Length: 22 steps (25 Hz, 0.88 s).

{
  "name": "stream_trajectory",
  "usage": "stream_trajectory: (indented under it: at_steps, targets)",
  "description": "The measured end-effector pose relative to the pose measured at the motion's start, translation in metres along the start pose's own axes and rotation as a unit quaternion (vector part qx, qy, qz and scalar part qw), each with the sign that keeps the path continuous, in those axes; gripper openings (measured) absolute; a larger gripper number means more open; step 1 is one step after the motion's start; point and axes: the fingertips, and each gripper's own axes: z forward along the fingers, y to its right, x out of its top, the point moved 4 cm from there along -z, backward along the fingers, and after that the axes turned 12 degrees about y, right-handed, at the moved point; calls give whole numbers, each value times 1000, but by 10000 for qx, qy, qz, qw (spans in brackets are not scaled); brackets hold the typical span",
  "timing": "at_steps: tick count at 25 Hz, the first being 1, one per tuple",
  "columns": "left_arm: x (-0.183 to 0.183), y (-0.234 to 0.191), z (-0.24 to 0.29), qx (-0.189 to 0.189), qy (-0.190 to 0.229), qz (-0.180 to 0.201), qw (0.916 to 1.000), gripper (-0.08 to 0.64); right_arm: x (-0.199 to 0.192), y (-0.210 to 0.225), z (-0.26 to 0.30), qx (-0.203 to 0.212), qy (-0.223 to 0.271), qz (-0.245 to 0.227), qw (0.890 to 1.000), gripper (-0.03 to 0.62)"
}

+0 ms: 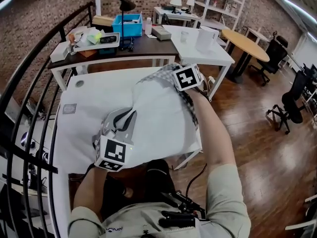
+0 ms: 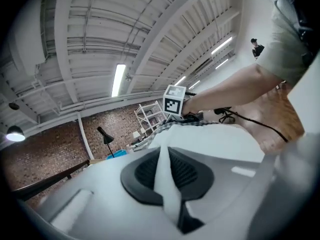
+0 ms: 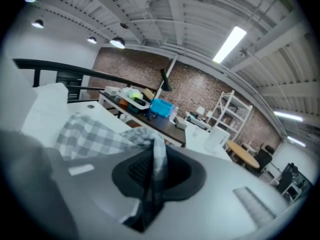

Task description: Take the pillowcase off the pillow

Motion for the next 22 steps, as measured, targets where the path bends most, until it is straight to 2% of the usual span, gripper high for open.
stream_trajectory:
  at_steps: [4,8,10,12,14,15,16,19,22]
  targets:
    - [13,-20,-10,204,186,35,9996,20,-16,71,-3,-1126,-107,147,9935,20]
    - [-10,-41,-5,420,-5,-260,9988,20,-72,110,-13,-1354,-728,533,9867,20]
    - [-22,-51,2,551,-79,-424,9975,20,-104,103,-15,-1238,-1065,583,9849,20]
    - [-21,-61,11,683,-53,-454,9966,20,-130,84,-10,-845,-1186,774,9863,26]
    - [-24,-67,19,780,-84,-496,9957,20,-146,60,0,-246,-1012,1126,9882,54]
    - [-27,-70,23,816,-93,-519,9953,21,-149,54,1,-48,-883,1271,9879,94]
    - [-29,-73,28,843,-80,-540,9949,21,-148,52,-1,65,-734,1377,9877,133]
    - [-38,-87,42,889,-35,-581,9943,25,-123,57,-17,171,-142,1525,9880,183]
    - [-46,-84,54,661,-236,-646,9954,59,-99,59,-51,299,299,1721,9842,184]
